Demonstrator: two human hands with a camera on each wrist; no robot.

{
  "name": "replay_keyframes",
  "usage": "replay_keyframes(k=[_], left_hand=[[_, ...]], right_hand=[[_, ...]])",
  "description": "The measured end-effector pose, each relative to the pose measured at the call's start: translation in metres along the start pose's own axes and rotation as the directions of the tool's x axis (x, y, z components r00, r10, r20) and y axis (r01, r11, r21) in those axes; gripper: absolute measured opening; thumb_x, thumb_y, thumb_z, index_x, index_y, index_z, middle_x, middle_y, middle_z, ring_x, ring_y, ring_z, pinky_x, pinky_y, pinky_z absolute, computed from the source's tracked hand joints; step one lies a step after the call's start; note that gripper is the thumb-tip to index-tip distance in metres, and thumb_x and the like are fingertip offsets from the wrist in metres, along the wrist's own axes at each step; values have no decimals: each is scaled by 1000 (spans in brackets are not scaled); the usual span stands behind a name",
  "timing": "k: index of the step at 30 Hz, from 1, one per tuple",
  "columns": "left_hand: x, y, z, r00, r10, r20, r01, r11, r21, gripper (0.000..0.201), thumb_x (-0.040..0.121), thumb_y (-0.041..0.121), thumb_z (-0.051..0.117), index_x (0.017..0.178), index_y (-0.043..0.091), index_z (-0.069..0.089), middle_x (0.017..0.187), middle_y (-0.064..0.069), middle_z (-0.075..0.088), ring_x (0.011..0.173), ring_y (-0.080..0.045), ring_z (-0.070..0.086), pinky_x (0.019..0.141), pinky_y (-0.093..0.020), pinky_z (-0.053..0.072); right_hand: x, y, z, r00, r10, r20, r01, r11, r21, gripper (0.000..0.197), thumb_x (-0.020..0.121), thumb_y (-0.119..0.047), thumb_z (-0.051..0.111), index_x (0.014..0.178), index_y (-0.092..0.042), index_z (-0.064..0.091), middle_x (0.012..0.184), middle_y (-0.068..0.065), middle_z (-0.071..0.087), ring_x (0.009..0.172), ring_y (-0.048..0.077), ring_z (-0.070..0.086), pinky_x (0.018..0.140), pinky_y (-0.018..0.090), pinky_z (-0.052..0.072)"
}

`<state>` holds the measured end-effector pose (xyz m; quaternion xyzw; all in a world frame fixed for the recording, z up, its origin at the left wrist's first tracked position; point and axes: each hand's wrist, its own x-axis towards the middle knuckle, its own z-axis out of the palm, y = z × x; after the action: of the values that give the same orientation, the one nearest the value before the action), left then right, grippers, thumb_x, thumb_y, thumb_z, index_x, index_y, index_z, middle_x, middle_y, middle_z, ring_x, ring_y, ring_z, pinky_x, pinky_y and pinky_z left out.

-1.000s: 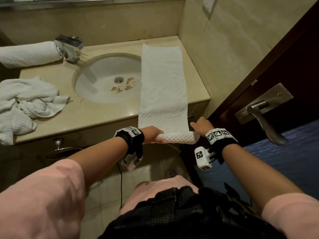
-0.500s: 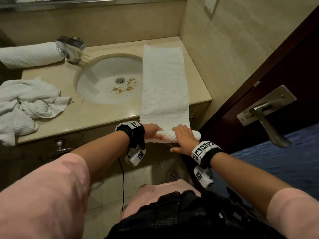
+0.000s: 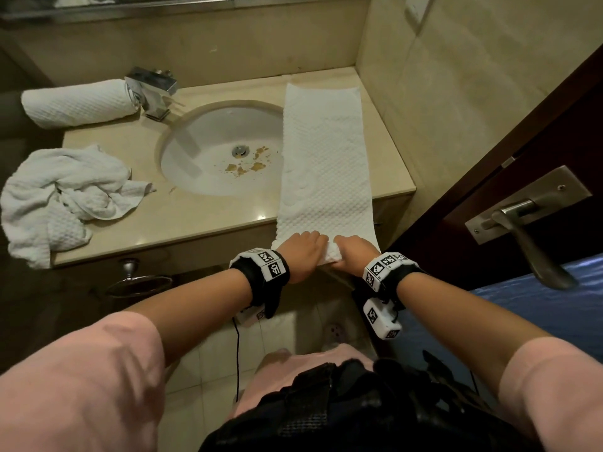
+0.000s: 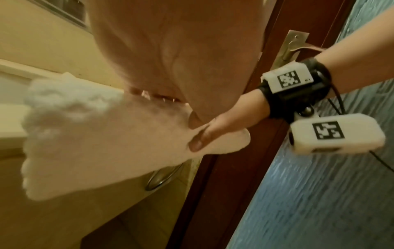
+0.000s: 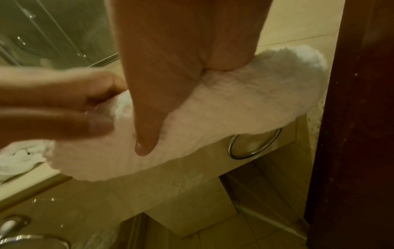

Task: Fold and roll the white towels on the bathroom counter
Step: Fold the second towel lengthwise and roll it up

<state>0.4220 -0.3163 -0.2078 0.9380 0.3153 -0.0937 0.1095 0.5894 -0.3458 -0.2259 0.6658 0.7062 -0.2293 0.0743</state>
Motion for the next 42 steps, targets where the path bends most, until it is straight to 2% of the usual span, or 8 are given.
replay_keyframes(k=[4, 6, 14, 17, 25, 31, 37, 42], left_hand=[[1, 5, 6, 997, -44, -65, 46, 999, 25, 40, 97, 32, 41, 128, 6, 41, 119, -12, 46, 101, -28, 46, 85, -36, 35], [5, 5, 8, 996, -73, -51, 75, 997, 30, 32, 98, 21, 38, 125, 4, 43, 119, -14, 48, 102, -30, 47, 84, -36, 35], [16, -6, 7, 988, -41, 150, 68, 981, -183, 23, 98, 18, 42, 116, 4, 45, 117, -17, 51, 103, -30, 52, 88, -37, 41], [20, -6, 7, 978, -13, 207, 41, 990, -133, 29, 98, 22, 46, 119, 2, 48, 123, -18, 48, 107, -31, 51, 92, -38, 41], [6, 6, 9, 998, -62, 20, 61, 997, 45, 30, 96, 12, 39, 124, 5, 46, 120, -13, 49, 108, -29, 47, 88, -35, 37], [-1, 19, 17, 998, -59, 11, 57, 991, 121, 31, 95, 18, 43, 122, 4, 42, 119, -14, 48, 103, -27, 47, 86, -35, 38], [6, 24, 12, 996, -89, 15, 87, 988, 126, 31, 91, -1, 41, 122, 3, 42, 123, -15, 46, 111, -29, 46, 87, -34, 40], [15, 21, 8, 984, -130, 122, 129, 991, 16, 33, 89, -3, 48, 121, 2, 45, 124, -16, 49, 115, -30, 46, 93, -35, 41]], right_hand=[[5, 0, -12, 999, -21, 44, 19, 998, 54, 48, 80, -51, 68, 102, -10, 55, 100, 9, 66, 89, 26, 63, 71, 31, 45], [5, 0, -16, 999, -35, 36, 32, 997, 71, 47, 81, -47, 69, 104, -9, 54, 99, 8, 65, 89, 26, 62, 70, 30, 44], [-14, 14, -4, 943, -200, -265, 215, 976, 25, 32, 73, -28, 79, 89, -4, 64, 89, 13, 59, 81, 31, 57, 66, 38, 46], [-18, 16, -5, 969, -147, -196, 172, 978, 115, 30, 78, -30, 75, 95, -7, 71, 90, 9, 62, 87, 26, 59, 70, 32, 43], [-14, 23, -10, 999, -13, -51, 31, 932, 360, 33, 71, -32, 82, 96, -11, 76, 90, 6, 74, 85, 18, 65, 78, 30, 49], [-12, 28, -13, 999, -5, -37, 20, 901, 433, 25, 77, -30, 78, 89, -9, 74, 82, 1, 69, 78, 12, 59, 70, 22, 41], [-13, 33, -24, 998, 0, 69, -31, 894, 447, 15, 82, -31, 73, 74, -21, 66, 70, -7, 62, 70, 9, 53, 63, 20, 37], [-13, 25, -17, 998, 32, -45, -22, 975, 222, 35, 86, -36, 68, 109, -9, 65, 105, 7, 67, 97, 22, 60, 80, 27, 43]])
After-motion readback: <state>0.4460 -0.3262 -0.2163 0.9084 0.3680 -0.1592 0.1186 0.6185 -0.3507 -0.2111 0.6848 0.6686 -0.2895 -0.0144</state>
